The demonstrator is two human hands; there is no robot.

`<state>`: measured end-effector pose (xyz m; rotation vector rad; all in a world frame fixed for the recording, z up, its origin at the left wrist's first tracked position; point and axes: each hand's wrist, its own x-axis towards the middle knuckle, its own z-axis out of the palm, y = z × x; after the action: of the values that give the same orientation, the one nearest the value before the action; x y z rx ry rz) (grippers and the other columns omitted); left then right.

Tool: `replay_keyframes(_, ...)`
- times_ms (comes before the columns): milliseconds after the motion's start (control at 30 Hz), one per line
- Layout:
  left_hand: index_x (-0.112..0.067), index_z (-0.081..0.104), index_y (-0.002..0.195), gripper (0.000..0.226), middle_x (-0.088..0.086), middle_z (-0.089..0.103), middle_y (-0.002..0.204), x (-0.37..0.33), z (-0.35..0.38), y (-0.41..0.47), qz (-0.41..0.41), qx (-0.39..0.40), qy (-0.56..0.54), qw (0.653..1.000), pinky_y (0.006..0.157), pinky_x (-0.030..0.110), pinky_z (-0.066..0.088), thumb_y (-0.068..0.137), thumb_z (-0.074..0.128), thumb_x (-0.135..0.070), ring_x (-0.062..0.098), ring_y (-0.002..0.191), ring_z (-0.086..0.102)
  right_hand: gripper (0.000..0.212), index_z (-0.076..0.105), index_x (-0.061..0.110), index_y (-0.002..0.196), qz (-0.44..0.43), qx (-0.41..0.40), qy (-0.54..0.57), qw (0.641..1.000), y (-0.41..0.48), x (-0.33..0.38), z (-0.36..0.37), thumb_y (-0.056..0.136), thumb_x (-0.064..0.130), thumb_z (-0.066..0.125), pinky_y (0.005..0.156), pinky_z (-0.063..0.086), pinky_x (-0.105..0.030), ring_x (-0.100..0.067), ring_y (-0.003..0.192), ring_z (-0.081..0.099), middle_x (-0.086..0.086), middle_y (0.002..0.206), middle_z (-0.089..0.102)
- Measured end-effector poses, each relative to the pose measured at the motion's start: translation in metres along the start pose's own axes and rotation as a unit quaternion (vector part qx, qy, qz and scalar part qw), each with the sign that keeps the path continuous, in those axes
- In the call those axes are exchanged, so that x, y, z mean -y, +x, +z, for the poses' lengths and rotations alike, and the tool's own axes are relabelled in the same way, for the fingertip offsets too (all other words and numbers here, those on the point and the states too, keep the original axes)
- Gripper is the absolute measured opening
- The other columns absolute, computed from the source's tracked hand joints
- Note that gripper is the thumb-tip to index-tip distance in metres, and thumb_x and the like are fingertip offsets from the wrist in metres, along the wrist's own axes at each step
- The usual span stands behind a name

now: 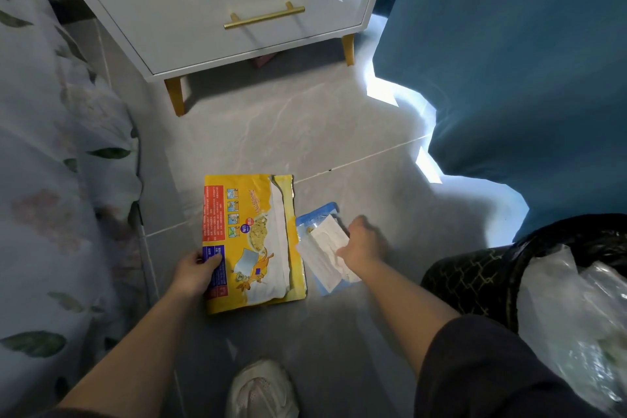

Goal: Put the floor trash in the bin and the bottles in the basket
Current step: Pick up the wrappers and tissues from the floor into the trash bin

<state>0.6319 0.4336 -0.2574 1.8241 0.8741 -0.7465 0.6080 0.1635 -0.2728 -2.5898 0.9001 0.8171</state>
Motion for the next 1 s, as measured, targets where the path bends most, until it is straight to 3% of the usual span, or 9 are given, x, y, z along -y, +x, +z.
replay_keyframes(167, -0.010, 0.058, 0.094, 0.005, 0.019, 0.063, 0.114, -0.021, -0.007, -0.007, 0.040, 0.002, -0.024, 0.999, 0.089, 0.051, 0.051, 0.091, 0.061, -0.014, 0.037, 0.099, 0.062, 0.032, 0.063, 0.009, 0.116, 0.009, 0.030, 0.096, 0.995, -0.010, 0.007, -0.029, 0.088, 0.024, 0.059, 0.085, 0.053, -0.035, -0.031, 0.107, 0.063, -0.012, 0.117, 0.065)
replay_keyframes(267, -0.016, 0.055, 0.079, 0.016, 0.016, 0.064, 0.101, -0.046, -0.011, -0.024, 0.083, 0.006, -0.047, 0.995, 0.071, 0.038, 0.053, 0.091, 0.060, -0.008, 0.029, 0.080, 0.062, 0.031, 0.062, 0.010, 0.115, -0.020, 0.012, 0.143, 0.989, -0.030, 0.011, -0.065, 0.090, 0.025, 0.054, 0.081, 0.051, -0.032, -0.031, 0.103, 0.063, -0.011, 0.116, 0.065)
replay_keyframes(333, -0.016, 0.056, 0.079, 0.016, 0.014, 0.063, 0.095, -0.068, -0.013, -0.041, 0.117, 0.024, -0.055, 0.991, 0.063, 0.032, 0.050, 0.091, 0.059, -0.006, 0.021, 0.070, 0.061, 0.032, 0.060, 0.009, 0.118, -0.048, 0.013, 0.214, 0.976, -0.049, 0.008, -0.099, 0.091, 0.025, 0.052, 0.083, 0.053, -0.036, -0.030, 0.100, 0.063, -0.010, 0.116, 0.065)
replay_keyframes(467, -0.016, 0.060, 0.088, 0.007, 0.015, 0.068, 0.098, -0.119, -0.016, -0.088, 0.176, 0.086, -0.058, 0.979, 0.078, 0.041, 0.055, 0.092, 0.059, -0.010, 0.025, 0.077, 0.065, 0.029, 0.058, 0.010, 0.121, -0.113, -0.019, 0.301, 0.947, -0.105, -0.021, -0.181, 0.095, 0.022, 0.053, 0.070, 0.048, -0.026, -0.020, 0.094, 0.059, -0.004, 0.110, 0.062)
replay_keyframes(567, -0.014, 0.060, 0.095, 0.004, 0.012, 0.069, 0.099, -0.156, -0.008, -0.134, 0.224, 0.132, -0.050, 0.964, 0.082, 0.043, 0.054, 0.092, 0.058, -0.012, 0.027, 0.084, 0.067, 0.024, 0.063, 0.016, 0.114, -0.112, -0.034, 0.368, 0.922, -0.142, -0.063, -0.226, 0.091, 0.021, 0.059, 0.087, 0.052, -0.040, -0.024, 0.100, 0.063, -0.004, 0.111, 0.067)
replay_keyframes(633, -0.013, 0.059, 0.099, 0.007, 0.011, 0.069, 0.099, -0.175, 0.003, -0.166, 0.252, 0.161, -0.046, 0.953, 0.082, 0.043, 0.055, 0.092, 0.058, -0.012, 0.026, 0.085, 0.067, 0.012, 0.064, 0.023, 0.101, -0.113, -0.036, 0.386, 0.915, -0.165, -0.093, -0.246, 0.091, 0.019, 0.060, 0.088, 0.053, -0.041, -0.022, 0.097, 0.065, -0.003, 0.106, 0.069)
replay_keyframes(800, -0.016, 0.061, 0.100, 0.010, 0.006, 0.072, 0.095, -0.199, 0.053, -0.242, 0.296, 0.254, -0.029, 0.920, 0.075, 0.036, 0.059, 0.091, 0.058, -0.012, 0.017, 0.075, 0.070, 0.009, 0.063, 0.026, 0.084, -0.074, -0.060, 0.420, 0.903, -0.219, -0.172, -0.281, 0.090, 0.019, 0.063, 0.073, 0.052, -0.030, -0.015, 0.083, 0.067, 0.004, 0.090, 0.070)
replay_keyframes(1000, -0.009, 0.061, 0.105, 0.015, 0.010, 0.072, 0.099, -0.183, 0.137, -0.307, 0.303, 0.333, 0.037, 0.892, 0.078, 0.038, 0.058, 0.091, 0.060, -0.014, 0.021, 0.078, 0.069, 0.008, 0.066, 0.023, 0.091, -0.003, -0.106, 0.446, 0.889, -0.255, -0.257, -0.282, 0.087, 0.015, 0.066, 0.067, 0.050, -0.030, -0.016, 0.080, 0.065, 0.003, 0.088, 0.069)
